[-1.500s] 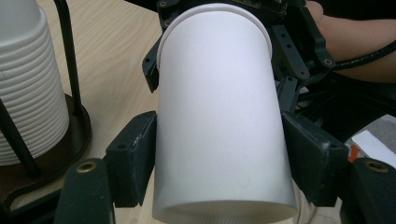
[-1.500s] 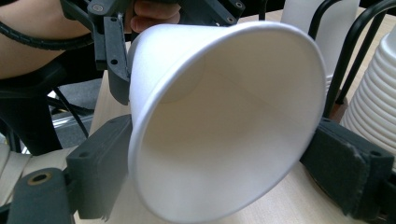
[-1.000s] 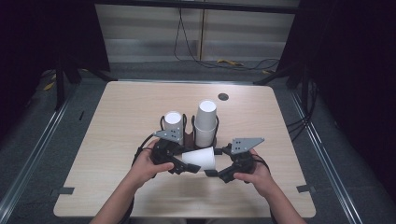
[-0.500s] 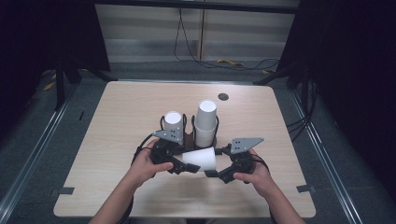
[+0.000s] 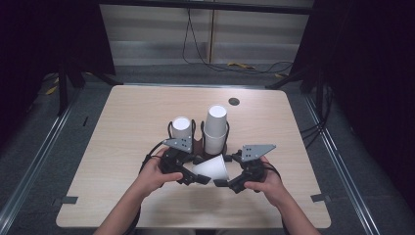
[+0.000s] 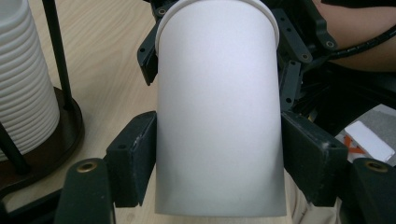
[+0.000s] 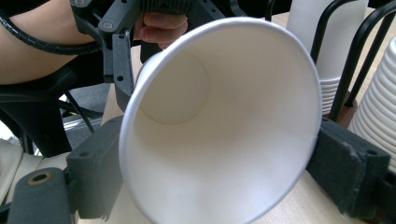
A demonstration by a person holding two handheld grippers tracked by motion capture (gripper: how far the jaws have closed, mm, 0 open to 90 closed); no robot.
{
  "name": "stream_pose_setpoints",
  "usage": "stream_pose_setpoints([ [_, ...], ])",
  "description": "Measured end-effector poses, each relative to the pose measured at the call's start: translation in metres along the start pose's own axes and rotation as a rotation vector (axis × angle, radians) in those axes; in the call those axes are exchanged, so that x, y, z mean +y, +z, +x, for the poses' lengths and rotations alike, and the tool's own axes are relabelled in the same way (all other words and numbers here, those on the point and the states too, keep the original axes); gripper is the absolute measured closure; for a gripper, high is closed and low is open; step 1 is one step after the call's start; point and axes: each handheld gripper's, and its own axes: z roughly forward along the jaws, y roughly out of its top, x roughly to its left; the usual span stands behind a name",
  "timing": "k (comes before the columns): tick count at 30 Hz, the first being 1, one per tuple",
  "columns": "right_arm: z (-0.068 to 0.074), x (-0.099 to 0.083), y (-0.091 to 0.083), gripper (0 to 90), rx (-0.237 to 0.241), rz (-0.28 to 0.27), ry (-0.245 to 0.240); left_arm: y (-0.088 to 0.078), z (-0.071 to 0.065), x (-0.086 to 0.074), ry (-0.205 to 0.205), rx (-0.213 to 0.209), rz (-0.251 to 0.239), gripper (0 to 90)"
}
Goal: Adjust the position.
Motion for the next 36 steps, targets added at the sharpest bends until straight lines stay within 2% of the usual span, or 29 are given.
stream_pose_setpoints([
  [10, 0.0, 0.0, -0.003, 19.8, 0.006, -0.011, 0.004, -0.003, 0.001, 0.0, 0.009, 0.013, -0.003, 30.4],
  [13, -0.001, 0.0, -0.004, 24.0, 0.024, -0.009, 0.0, -0.003, 0.001, 0.0, 0.009, 0.018, 0.013, 28.8],
  [23, -0.001, 0.0, -0.006, 24.5, 0.015, -0.013, -0.006, -0.005, 0.003, 0.0, -0.001, 0.027, -0.002, 27.2],
  [28, -0.004, -0.002, -0.011, 24.5, 0.001, -0.021, 0.006, -0.009, 0.006, -0.001, -0.027, 0.046, -0.001, 20.8],
  [32, -0.004, -0.002, -0.011, 24.5, -0.009, -0.006, 0.0, -0.009, 0.005, 0.0, -0.02, 0.064, 0.007, 18.4],
  [36, -0.004, -0.002, -0.012, 24.4, -0.022, 0.01, 0.001, -0.01, 0.005, 0.0, -0.011, 0.096, 0.045, 16.0],
])
